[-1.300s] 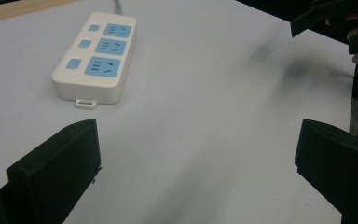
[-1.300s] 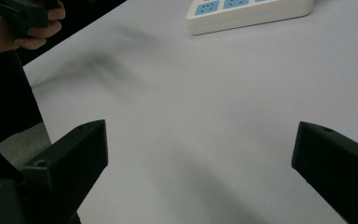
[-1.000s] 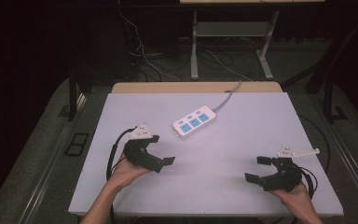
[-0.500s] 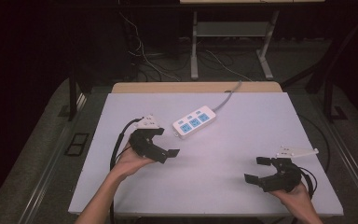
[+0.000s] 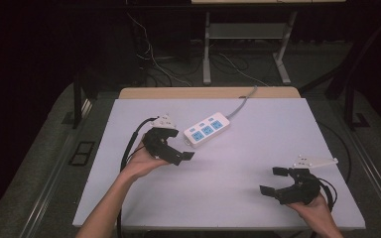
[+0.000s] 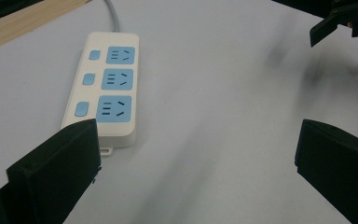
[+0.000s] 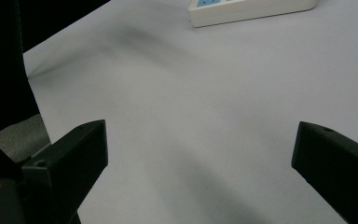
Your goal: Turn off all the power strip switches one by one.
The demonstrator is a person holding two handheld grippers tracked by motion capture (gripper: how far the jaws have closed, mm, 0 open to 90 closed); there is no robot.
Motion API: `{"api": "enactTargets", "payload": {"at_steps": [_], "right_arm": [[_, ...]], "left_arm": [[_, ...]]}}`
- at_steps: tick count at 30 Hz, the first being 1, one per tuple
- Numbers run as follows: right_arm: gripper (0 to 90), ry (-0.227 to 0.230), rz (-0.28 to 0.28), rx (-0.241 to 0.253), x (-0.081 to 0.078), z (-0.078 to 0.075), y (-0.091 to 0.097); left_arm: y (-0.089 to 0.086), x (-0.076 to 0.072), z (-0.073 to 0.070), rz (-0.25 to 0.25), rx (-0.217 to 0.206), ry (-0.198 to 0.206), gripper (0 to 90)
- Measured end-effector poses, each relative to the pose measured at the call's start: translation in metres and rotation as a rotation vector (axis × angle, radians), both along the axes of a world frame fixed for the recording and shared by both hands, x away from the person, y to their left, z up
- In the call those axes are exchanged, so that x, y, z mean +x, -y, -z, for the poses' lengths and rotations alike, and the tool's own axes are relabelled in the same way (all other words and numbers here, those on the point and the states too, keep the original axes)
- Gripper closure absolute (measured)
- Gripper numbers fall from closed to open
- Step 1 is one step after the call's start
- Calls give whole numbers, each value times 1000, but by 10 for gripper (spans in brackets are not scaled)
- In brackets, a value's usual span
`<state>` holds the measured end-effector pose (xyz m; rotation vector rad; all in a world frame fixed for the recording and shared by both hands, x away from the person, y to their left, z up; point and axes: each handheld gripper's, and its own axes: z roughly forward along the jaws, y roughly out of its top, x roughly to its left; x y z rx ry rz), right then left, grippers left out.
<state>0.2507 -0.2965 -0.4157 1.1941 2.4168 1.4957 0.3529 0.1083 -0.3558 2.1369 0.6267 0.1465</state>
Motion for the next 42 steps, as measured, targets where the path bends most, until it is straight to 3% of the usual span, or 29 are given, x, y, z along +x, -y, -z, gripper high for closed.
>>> {"api": "enactTargets", "payload": {"at_steps": [32, 42], "right_arm": [[34, 0, 4, -14, 0, 1, 2], [34, 0, 1, -14, -1, 2, 1]], "left_arm": [[14, 55, 2, 31, 114, -52, 0], [17, 71, -9, 29, 133, -42, 45]]}}
